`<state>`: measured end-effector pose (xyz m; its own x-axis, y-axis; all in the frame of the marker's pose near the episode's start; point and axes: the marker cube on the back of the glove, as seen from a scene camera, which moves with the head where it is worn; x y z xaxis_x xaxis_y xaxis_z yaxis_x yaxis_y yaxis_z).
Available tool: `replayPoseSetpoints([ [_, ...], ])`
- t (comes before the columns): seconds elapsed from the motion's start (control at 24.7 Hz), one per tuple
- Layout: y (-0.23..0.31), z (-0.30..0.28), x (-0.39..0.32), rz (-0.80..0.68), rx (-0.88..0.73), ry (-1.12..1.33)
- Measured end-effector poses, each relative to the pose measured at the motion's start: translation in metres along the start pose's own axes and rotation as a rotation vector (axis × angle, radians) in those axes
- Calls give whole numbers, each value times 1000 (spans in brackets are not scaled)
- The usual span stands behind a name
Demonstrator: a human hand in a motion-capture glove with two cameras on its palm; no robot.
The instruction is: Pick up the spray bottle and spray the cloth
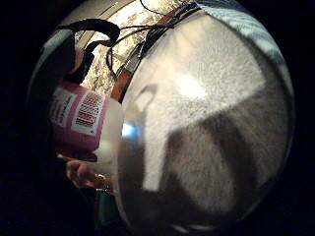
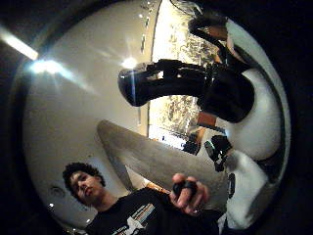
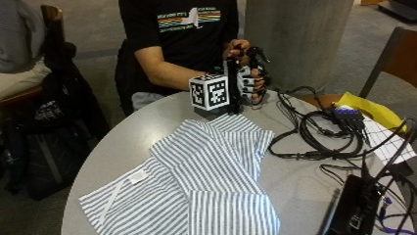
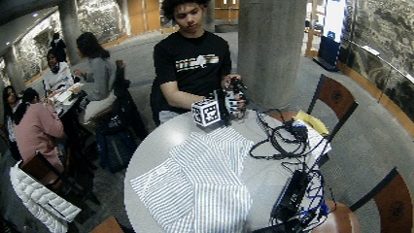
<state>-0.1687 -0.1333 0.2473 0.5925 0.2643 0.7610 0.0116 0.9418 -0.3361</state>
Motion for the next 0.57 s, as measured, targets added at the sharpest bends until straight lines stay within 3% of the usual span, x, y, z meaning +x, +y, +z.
replayPoseSetpoints([
  [0.28, 22, -25, -11, 34, -26, 111],
  [0.57, 74, -106, -41, 13, 272, 413],
])
